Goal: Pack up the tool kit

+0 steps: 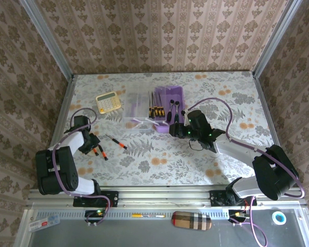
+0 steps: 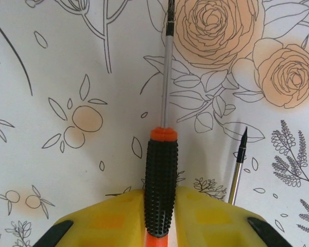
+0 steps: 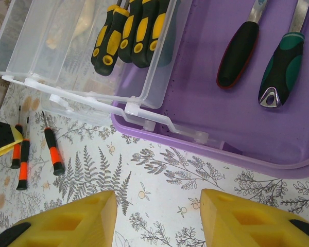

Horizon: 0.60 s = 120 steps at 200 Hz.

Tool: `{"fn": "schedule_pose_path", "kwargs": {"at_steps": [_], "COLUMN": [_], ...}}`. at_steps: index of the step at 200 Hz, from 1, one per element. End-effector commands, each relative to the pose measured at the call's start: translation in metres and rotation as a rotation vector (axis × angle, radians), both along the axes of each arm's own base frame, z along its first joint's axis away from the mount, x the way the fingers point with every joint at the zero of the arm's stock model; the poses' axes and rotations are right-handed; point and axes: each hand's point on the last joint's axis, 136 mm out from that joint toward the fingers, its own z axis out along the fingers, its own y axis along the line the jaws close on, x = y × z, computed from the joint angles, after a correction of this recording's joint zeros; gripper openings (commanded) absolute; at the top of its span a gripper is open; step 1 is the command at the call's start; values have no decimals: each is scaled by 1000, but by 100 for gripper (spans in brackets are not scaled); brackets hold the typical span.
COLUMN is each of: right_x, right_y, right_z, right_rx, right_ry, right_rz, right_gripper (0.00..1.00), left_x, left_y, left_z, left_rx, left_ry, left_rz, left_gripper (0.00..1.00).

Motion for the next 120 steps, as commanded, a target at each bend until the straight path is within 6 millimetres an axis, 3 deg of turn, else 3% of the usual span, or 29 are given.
{"fn": "schedule_pose_path", "kwargs": {"at_steps": [1, 40, 82, 94, 120], "right_x": [-4, -6, -24, -28, -28], "right_y": [0, 2, 29, 33, 34], "right_z": [0, 3, 34, 37, 37], "right_rx": [4, 19, 208, 228, 229], "right_ry": [3, -4, -84, -91, -98], "right_rz": [2, 13, 170, 199, 205], "right_gripper": [48, 48, 60, 66, 68], "left_x": [-8, -11, -8, -7, -3], "left_y": [3, 9, 2, 2, 0], "left_z": [-9, -8, -11, -8, 5], "left_rx": [0, 20, -19, -25, -34], "left_ry": [19, -6, -19, -32, -74], "left_rz": [26, 58, 45, 49, 47], "left_gripper": [31, 37, 20, 16, 12]}}
